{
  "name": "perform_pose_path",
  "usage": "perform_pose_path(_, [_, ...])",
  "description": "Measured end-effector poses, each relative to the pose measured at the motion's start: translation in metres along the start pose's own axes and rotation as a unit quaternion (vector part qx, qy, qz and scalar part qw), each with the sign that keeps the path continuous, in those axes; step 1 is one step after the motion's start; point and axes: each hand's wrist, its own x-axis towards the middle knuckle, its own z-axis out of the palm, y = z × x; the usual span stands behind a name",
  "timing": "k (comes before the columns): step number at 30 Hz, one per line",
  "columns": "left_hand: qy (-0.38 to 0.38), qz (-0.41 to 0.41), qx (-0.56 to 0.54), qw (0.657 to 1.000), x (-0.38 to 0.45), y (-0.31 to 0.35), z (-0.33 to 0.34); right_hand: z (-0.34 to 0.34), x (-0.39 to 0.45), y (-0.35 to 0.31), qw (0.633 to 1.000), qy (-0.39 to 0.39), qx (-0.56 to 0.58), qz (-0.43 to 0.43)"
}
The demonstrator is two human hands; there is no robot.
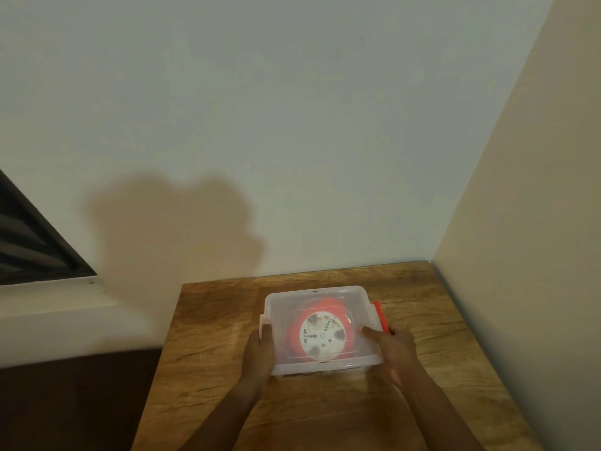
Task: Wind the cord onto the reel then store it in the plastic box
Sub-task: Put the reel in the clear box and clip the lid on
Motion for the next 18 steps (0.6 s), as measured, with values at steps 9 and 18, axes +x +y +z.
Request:
perform_pose_path(9, [0.001,-0.007,-0.007,1.0,-0.002,-0.001,0.001,0.015,-0.009,0.015,0.967,0.083,-0.121,-0.21])
perform_pose_path(18, [0.005,-0.009,-0.011,1.0,-0.002,-0.003,0.001,0.018,-0.009,0.018,0.943,0.103,-0.179,-0.26])
